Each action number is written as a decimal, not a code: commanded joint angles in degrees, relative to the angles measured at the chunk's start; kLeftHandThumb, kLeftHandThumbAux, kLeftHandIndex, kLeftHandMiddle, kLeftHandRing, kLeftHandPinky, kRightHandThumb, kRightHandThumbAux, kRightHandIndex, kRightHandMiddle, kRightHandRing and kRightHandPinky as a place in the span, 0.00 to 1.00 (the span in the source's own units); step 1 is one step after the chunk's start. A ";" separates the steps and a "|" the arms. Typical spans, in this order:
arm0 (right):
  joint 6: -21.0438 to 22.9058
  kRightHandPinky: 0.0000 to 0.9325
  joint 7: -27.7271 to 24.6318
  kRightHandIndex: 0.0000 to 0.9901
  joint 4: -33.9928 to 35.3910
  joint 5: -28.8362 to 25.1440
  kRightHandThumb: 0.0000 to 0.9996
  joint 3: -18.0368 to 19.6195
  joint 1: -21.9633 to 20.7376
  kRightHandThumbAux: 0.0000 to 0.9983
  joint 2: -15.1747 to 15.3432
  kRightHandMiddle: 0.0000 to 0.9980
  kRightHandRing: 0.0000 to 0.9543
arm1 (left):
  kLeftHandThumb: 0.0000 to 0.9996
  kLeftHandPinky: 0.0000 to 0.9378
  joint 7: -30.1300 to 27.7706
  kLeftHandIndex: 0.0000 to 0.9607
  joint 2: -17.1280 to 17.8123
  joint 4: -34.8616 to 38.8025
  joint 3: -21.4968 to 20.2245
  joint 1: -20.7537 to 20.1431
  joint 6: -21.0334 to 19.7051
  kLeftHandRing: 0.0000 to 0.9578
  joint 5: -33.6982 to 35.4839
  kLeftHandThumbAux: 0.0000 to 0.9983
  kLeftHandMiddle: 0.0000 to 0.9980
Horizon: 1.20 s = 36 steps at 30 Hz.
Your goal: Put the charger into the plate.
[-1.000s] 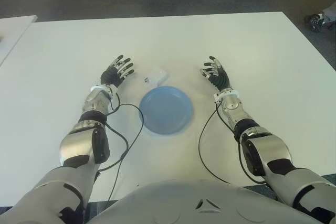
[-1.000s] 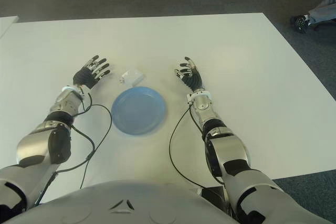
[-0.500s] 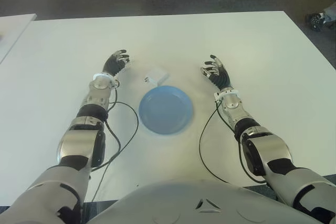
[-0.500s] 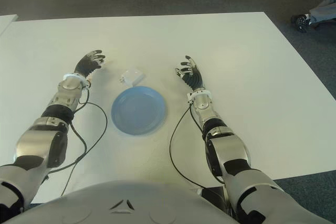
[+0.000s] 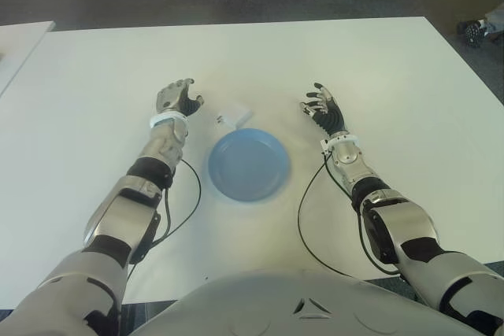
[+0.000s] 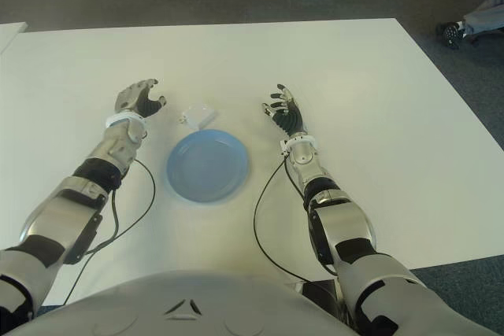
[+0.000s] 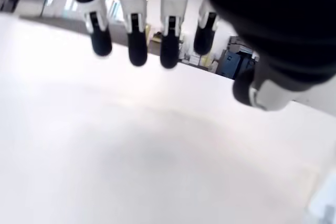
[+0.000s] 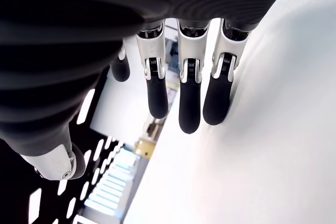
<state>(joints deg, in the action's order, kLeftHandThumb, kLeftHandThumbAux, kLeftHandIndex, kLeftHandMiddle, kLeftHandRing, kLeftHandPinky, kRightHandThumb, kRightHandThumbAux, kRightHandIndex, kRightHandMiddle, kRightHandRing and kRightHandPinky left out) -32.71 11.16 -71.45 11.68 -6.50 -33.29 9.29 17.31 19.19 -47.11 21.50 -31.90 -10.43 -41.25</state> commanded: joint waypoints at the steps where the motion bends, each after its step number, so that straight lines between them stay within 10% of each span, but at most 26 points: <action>1: 6.17 0.36 -2.59 0.04 -4.36 2.57 0.53 -2.11 5.59 0.58 -2.57 0.26 0.33 | 0.07 0.03 3.62 0.02 -1.87 -3.62 3.39 0.01 2.41 0.03 -2.06 0.37 0.03; 18: 6.14 0.36 -2.15 0.04 -4.39 2.75 0.53 -2.66 5.28 0.57 -2.59 0.26 0.33 | 0.19 0.00 24.65 0.00 -7.68 -21.67 11.86 -1.46 14.29 0.00 -5.40 0.21 0.00; 36: 6.92 0.35 -2.28 0.05 -4.68 2.76 0.50 -3.02 5.01 0.56 -2.70 0.25 0.31 | 0.14 0.00 28.24 0.00 -8.96 -25.00 14.13 -2.49 17.60 0.00 -5.09 0.17 0.00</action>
<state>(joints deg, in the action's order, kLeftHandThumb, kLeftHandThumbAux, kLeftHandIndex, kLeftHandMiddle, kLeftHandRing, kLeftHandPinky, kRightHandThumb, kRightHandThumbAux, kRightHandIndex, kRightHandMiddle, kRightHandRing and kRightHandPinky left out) -32.36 11.71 -71.74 12.00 -7.72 -33.53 9.32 45.52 11.64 -70.94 34.88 -35.59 6.41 -46.22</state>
